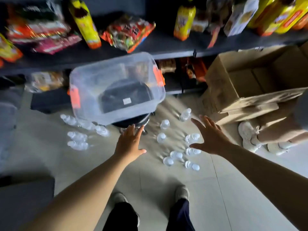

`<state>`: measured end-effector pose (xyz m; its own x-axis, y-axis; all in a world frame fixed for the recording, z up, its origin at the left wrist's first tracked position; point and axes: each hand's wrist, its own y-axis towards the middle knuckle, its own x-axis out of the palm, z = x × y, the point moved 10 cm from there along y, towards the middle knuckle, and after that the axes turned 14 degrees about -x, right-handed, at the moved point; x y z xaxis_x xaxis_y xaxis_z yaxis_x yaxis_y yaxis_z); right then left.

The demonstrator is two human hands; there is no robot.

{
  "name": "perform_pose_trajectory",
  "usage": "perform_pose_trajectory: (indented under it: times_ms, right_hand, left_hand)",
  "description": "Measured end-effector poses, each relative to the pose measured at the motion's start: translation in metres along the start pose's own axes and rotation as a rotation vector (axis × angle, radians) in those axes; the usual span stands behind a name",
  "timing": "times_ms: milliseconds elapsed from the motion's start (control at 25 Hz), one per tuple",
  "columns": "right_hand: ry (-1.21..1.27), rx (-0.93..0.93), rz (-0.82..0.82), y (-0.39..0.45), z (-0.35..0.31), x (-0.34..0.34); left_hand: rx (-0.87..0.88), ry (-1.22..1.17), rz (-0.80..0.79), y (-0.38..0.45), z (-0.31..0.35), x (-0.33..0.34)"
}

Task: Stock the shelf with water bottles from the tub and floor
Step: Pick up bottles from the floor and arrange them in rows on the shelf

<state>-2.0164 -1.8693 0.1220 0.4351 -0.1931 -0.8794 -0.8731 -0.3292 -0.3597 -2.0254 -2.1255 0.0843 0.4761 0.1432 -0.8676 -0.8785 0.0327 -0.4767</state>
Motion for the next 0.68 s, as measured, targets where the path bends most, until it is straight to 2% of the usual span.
perform_pose_trajectory:
  times_ms: [80,200,400,520,680]
  right_hand:
    - [0.155,0.047,-0.012,-0.007,0.039,0.061]
    - [0.485,0.156,0.078,-0.009,0.084,0.151]
    - [0.78,0.358,0.139,0.0,0.129,0.318]
    - [0.893,0.448,0.164,0.016,0.148,0.398]
    - [0.918,0.478,0.195,0.044,0.172,0.457]
  left_hand:
    - [-0.08,-0.089,-0.082,0.007,0.02,0.078]
    - [-0.226,-0.272,-0.21,0.016,0.042,0.194]
    - [-0.393,-0.505,-0.297,0.041,0.05,0.351]
    - [-0.43,-0.559,-0.287,0.066,0.041,0.416]
    - [-0.42,-0.653,-0.262,0.099,0.041,0.466]
